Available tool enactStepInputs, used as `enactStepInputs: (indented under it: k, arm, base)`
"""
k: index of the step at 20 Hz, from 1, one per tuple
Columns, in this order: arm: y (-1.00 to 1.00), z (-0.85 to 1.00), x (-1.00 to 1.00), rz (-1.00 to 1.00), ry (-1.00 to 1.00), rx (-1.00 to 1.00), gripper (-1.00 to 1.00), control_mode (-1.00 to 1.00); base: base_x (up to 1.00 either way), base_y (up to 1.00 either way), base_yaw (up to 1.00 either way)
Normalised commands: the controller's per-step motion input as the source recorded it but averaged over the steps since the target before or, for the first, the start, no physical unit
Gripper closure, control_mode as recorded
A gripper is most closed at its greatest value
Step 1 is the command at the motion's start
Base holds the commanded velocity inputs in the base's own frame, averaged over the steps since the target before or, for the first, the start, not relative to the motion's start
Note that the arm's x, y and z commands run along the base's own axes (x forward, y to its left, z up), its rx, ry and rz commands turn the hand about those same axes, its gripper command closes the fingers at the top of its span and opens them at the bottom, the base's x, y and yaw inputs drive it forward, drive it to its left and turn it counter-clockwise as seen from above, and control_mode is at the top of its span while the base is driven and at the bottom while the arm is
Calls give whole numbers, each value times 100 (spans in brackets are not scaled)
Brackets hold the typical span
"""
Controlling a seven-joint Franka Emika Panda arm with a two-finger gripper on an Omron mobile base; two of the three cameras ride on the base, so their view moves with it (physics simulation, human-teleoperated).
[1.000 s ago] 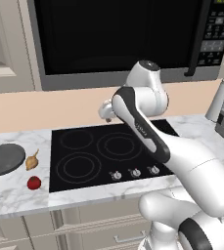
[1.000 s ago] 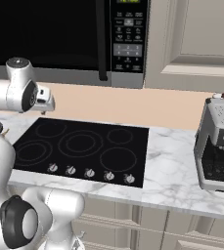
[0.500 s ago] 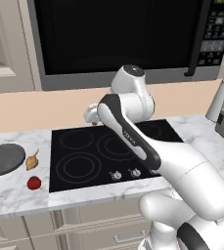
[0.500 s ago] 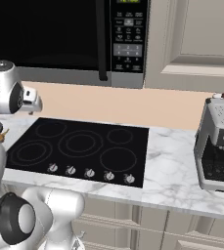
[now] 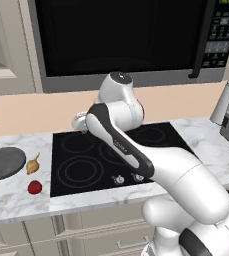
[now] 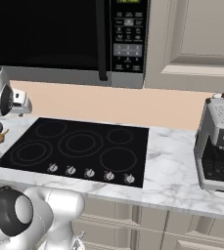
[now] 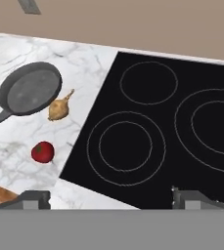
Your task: Place the pan on the center burner on the stove. Then place the tomato and the onion in the pan and turn on the center burner.
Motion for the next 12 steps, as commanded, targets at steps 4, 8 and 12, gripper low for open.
enactStepInputs:
  k: [4, 8, 12]
  arm:
    - [39, -12, -9, 3, 0, 0, -100, -100]
    - [37, -8, -19, 3, 0, 0, -100, -100]
    - [39, -7, -15, 4, 0, 2, -100, -100]
  base:
    - [0, 0, 0]
    - [0, 0, 0]
    - [0, 0, 0]
